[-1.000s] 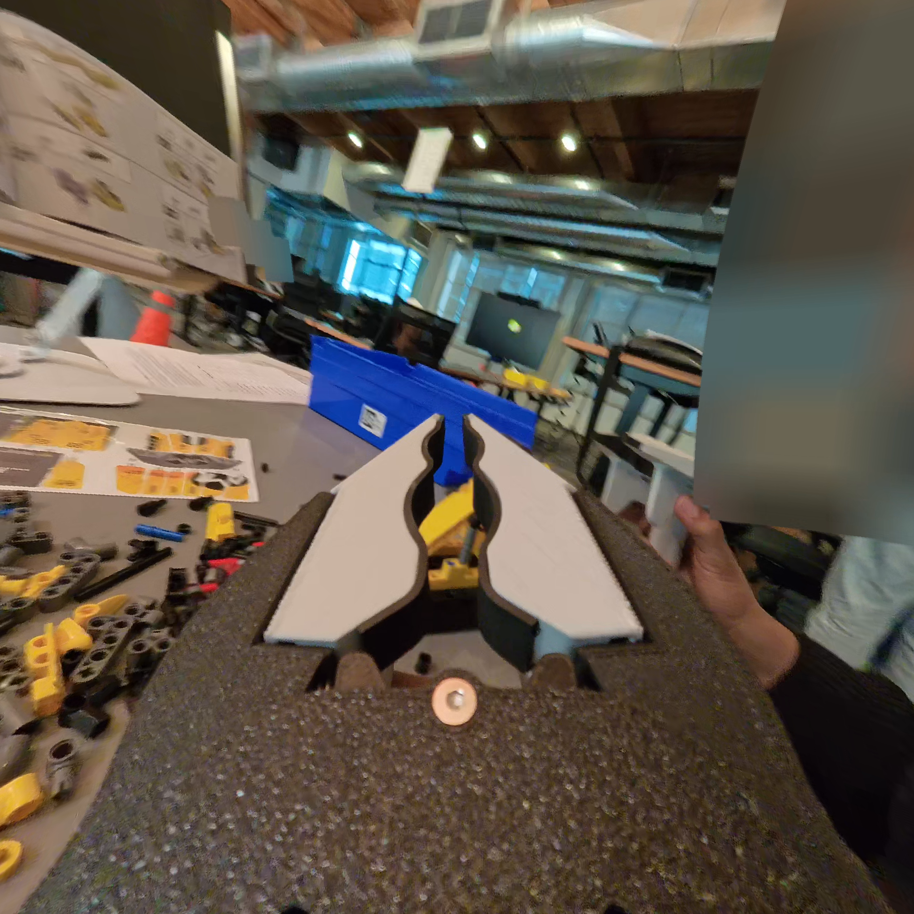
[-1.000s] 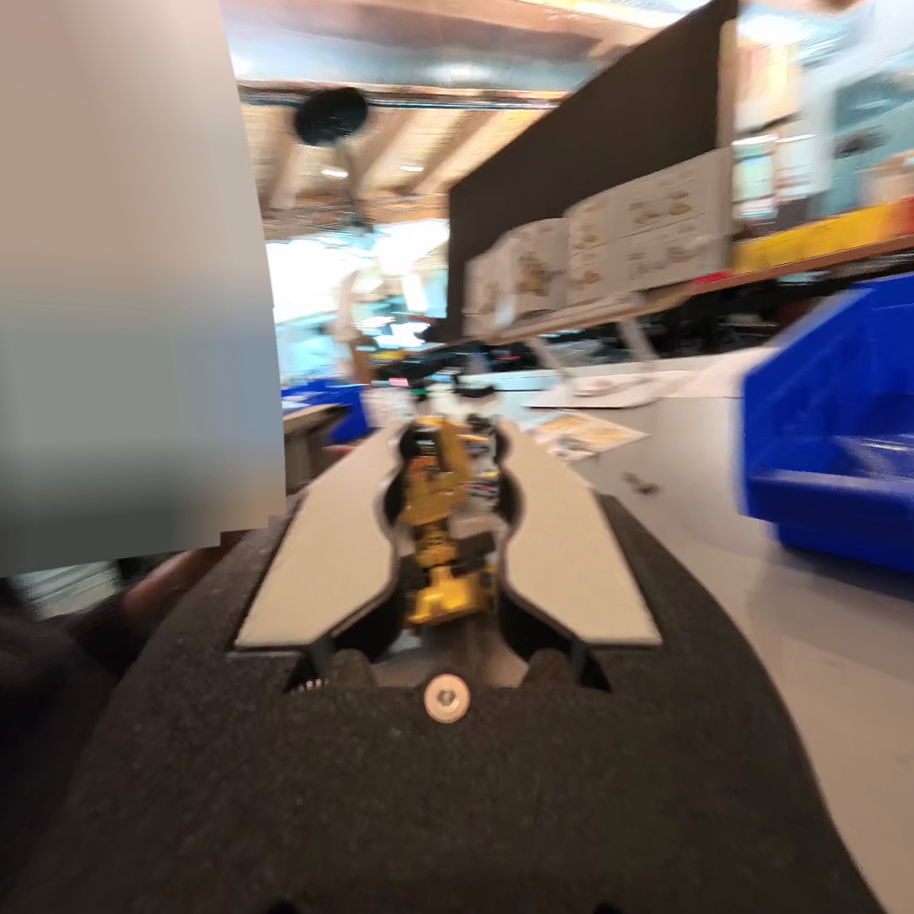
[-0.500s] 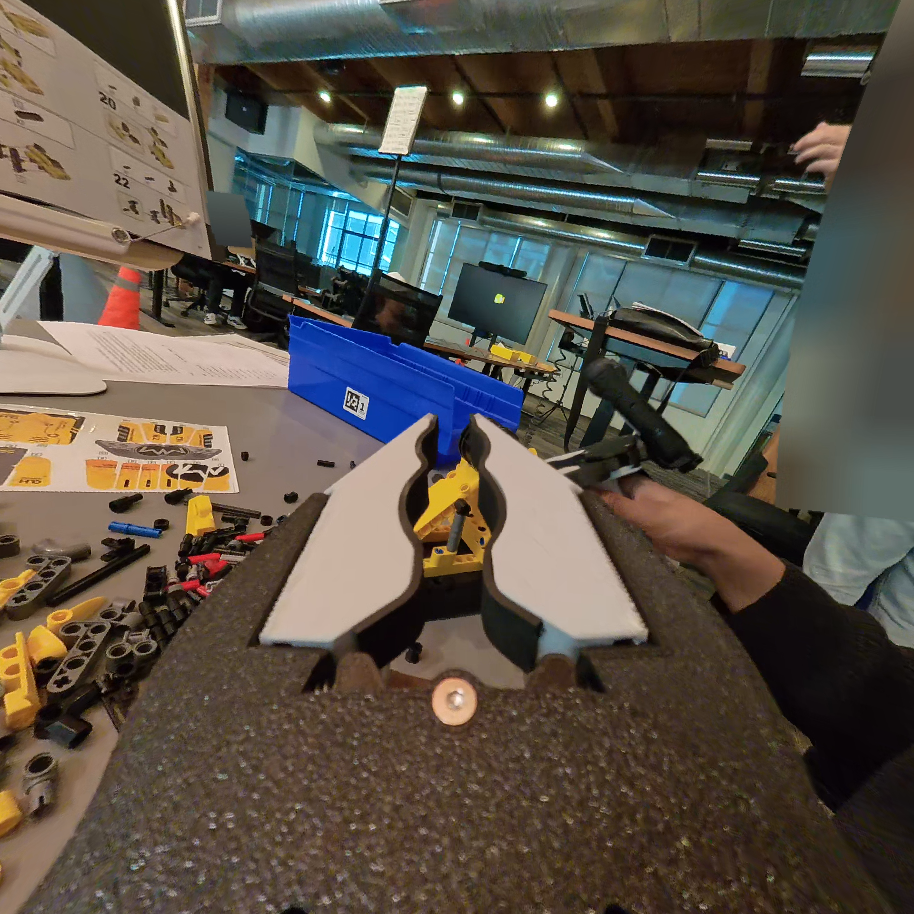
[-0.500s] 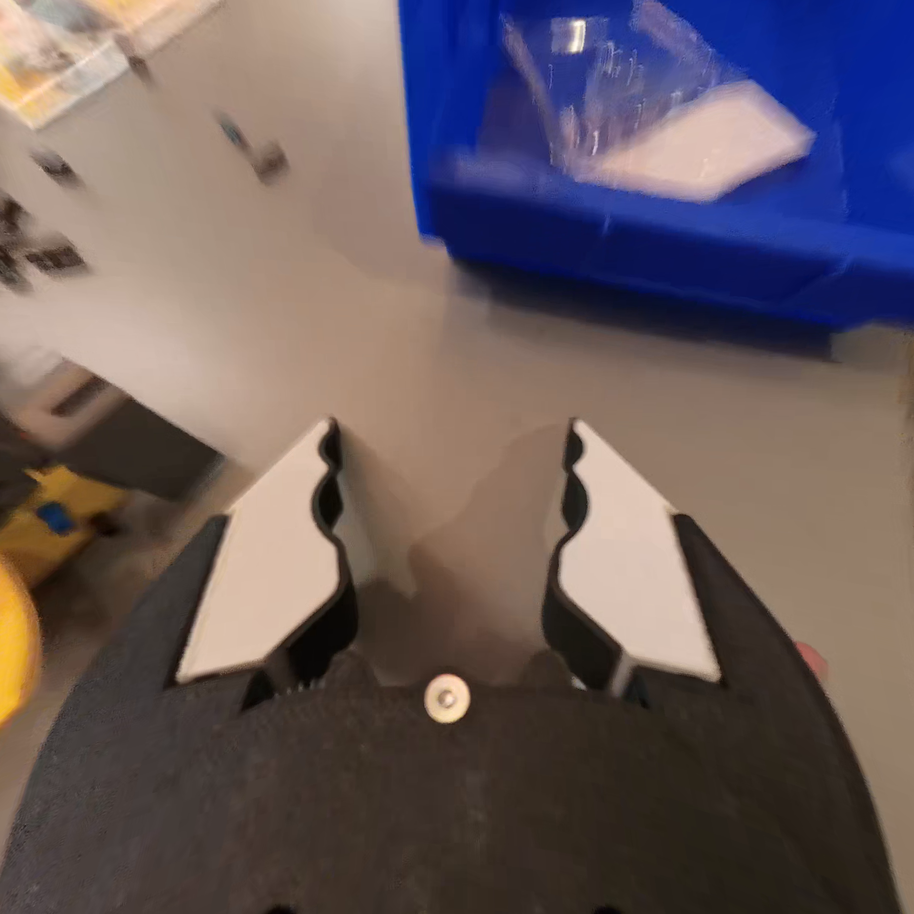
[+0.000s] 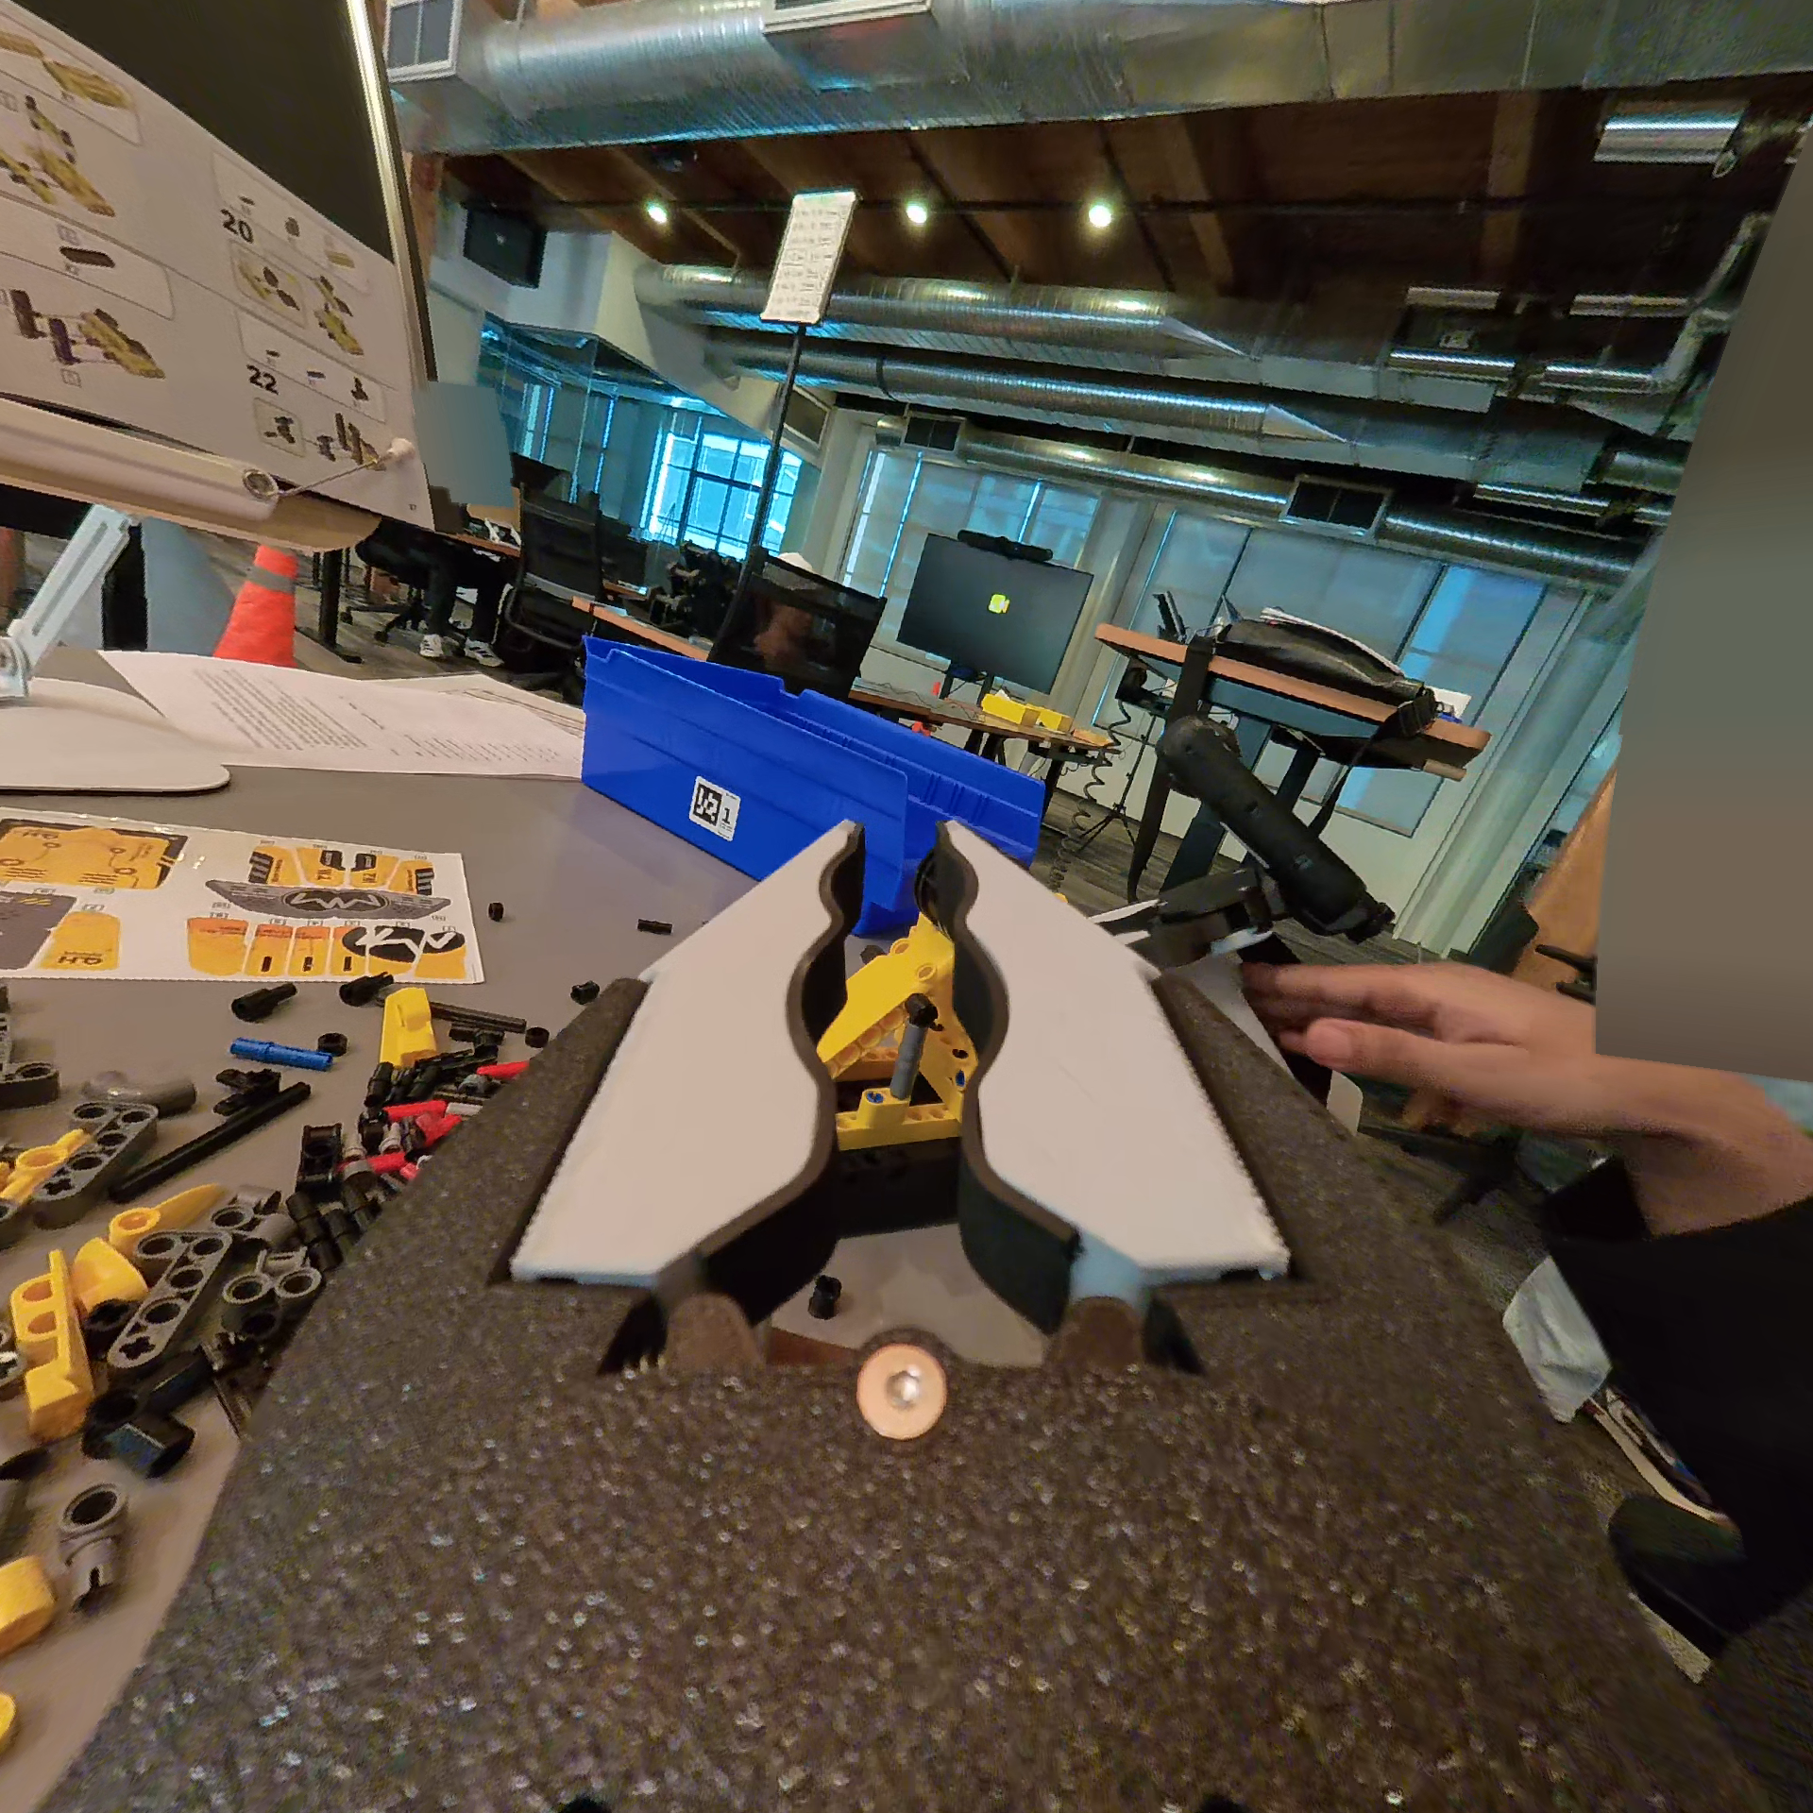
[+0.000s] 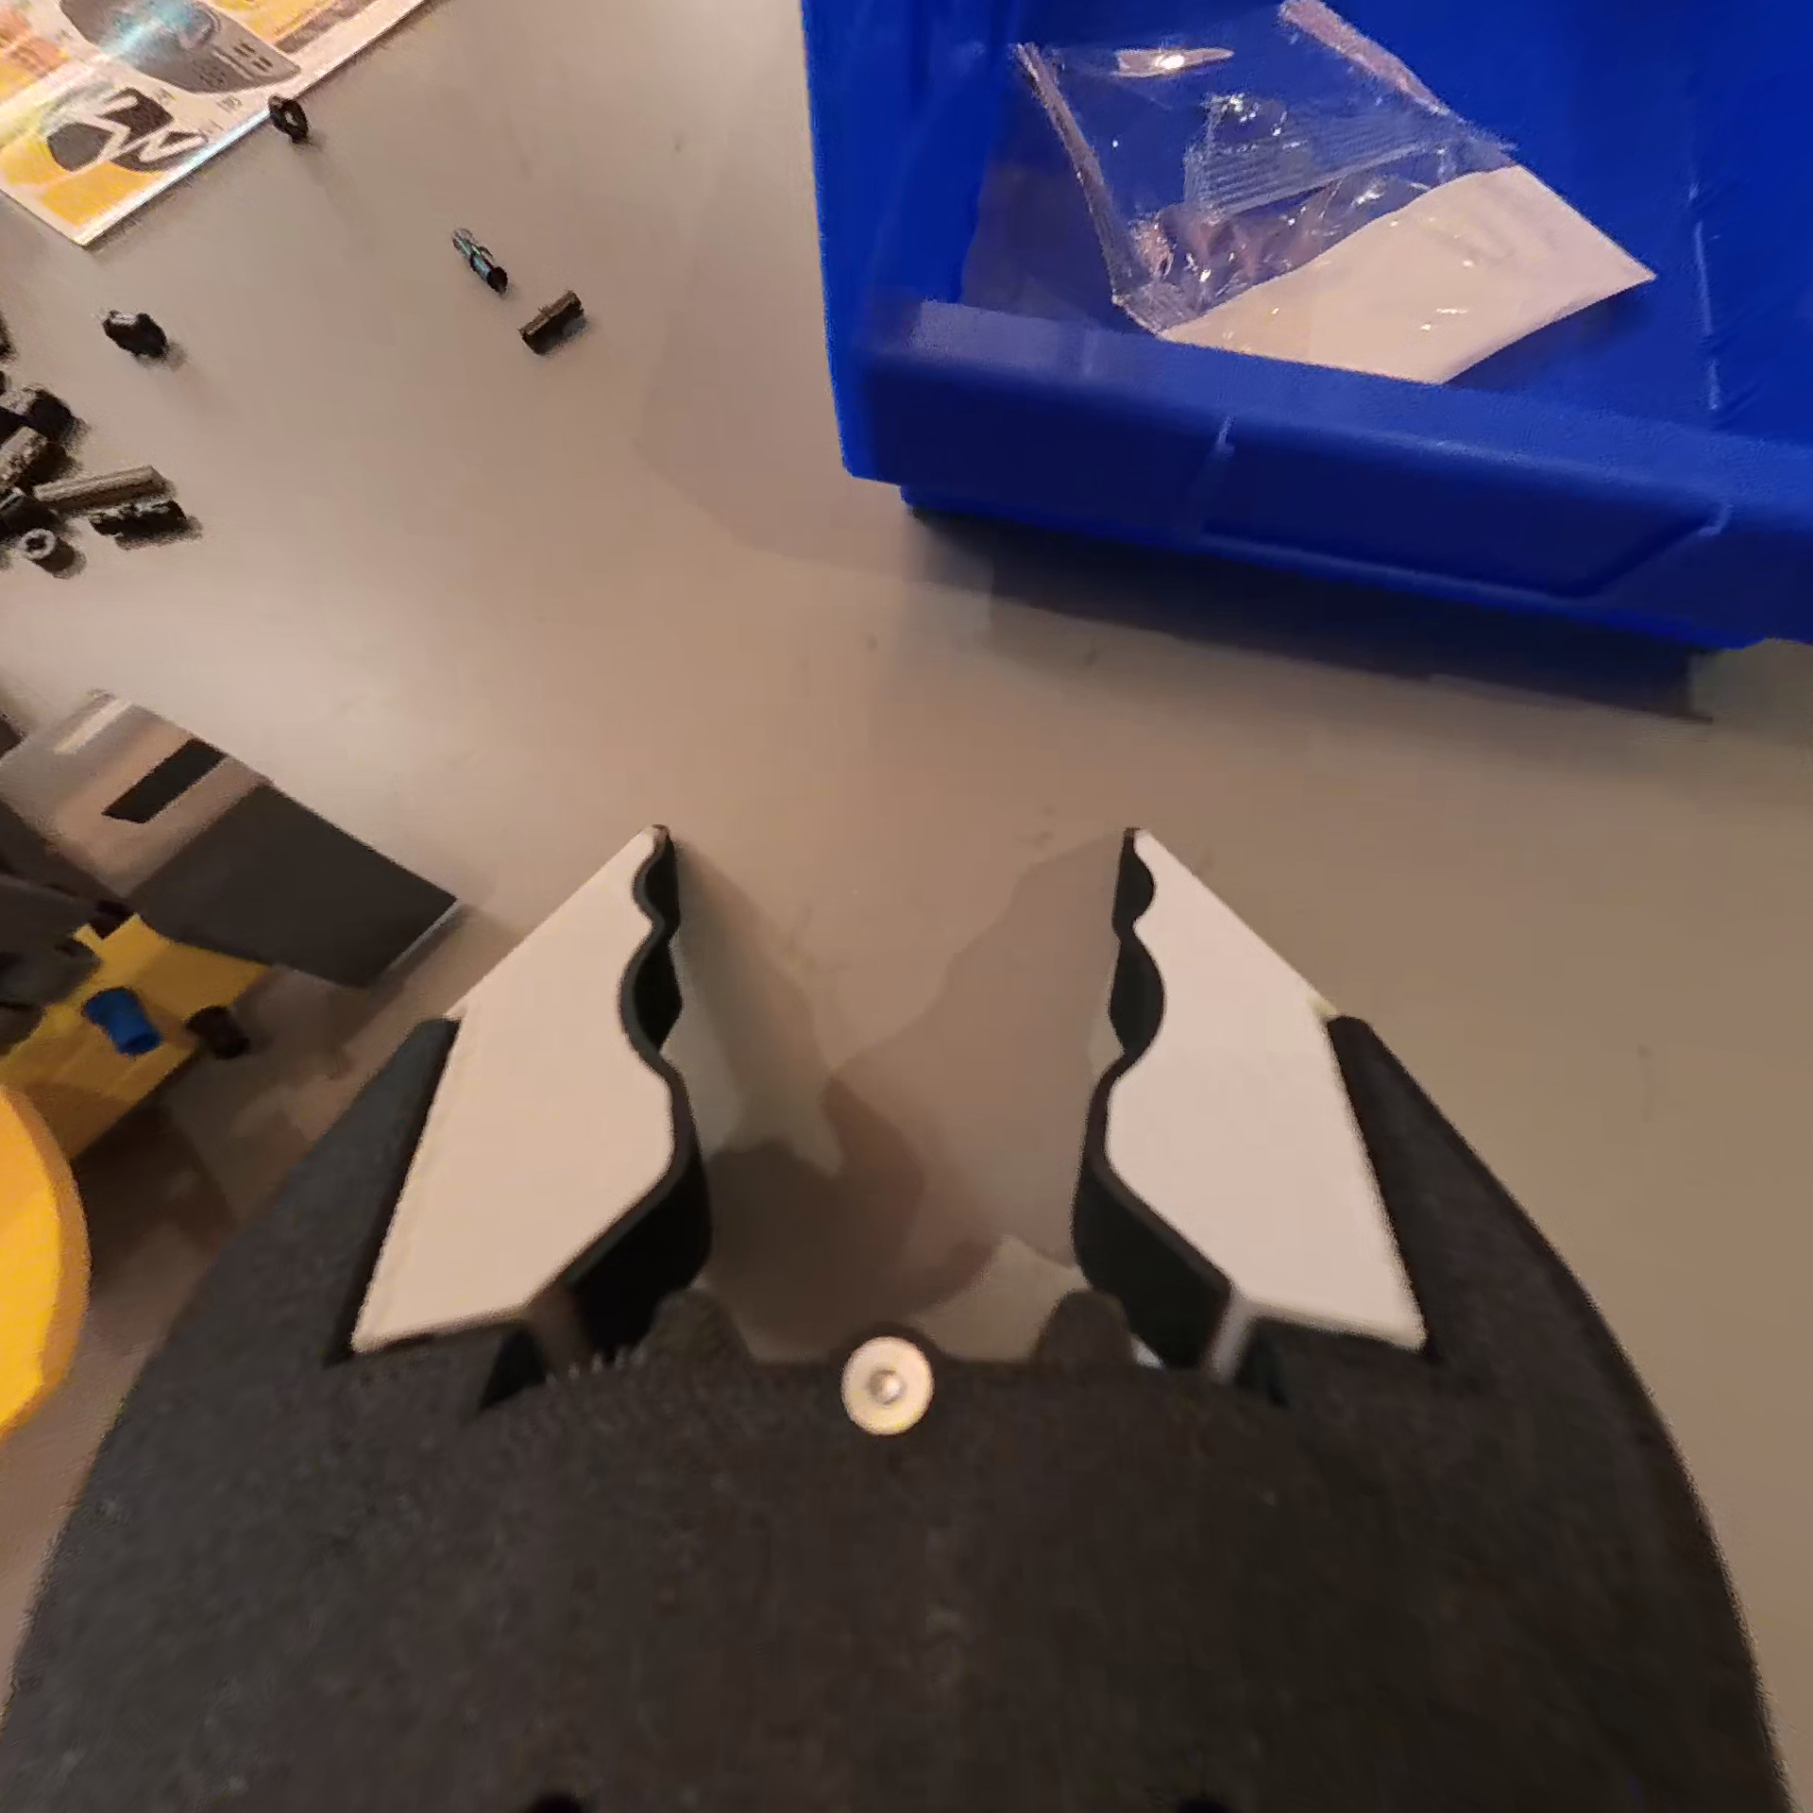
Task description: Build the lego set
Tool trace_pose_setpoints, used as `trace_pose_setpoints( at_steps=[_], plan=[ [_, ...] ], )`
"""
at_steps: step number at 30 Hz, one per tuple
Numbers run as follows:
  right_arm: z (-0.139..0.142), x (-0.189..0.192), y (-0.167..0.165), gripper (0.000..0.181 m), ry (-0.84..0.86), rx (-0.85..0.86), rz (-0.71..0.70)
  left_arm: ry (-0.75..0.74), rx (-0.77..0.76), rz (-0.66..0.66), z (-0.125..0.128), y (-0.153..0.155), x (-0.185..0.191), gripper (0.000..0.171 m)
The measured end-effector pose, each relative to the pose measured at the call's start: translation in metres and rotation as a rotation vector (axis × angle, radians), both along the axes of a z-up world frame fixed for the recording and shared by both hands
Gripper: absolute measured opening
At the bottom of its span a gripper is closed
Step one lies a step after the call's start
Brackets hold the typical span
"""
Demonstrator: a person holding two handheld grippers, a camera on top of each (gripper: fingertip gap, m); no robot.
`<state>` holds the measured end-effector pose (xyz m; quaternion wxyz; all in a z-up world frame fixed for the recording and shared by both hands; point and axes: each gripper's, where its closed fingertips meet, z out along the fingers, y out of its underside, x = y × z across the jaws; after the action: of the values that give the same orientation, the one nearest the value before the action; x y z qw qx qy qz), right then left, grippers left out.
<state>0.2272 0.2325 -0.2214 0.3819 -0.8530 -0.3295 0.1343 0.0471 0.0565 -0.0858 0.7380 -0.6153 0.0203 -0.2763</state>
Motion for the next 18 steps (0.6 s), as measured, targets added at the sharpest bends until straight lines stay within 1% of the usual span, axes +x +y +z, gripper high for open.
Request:
trace_pose_setpoints(
  at_steps=[3,13,18],
  plan=[
    [-0.0002,0.0,0.0,0.089,0.02,-0.021,0.0,0.0,-0.002,0.001,-0.0001,0.0002,-0.0002,0.013],
    [0.0,-0.0002,-0.0002,0.089,0.01,-0.015,0.001,0.001,-0.003,0.004,0.0,0.0014,0.0005,0.014],
    [0.0002,-0.0002,-0.0003,0.089,0.011,-0.015,0.001,-0.057,0.005,0.006,0.0012,0.0002,-0.0077,0.015]
  ],
)
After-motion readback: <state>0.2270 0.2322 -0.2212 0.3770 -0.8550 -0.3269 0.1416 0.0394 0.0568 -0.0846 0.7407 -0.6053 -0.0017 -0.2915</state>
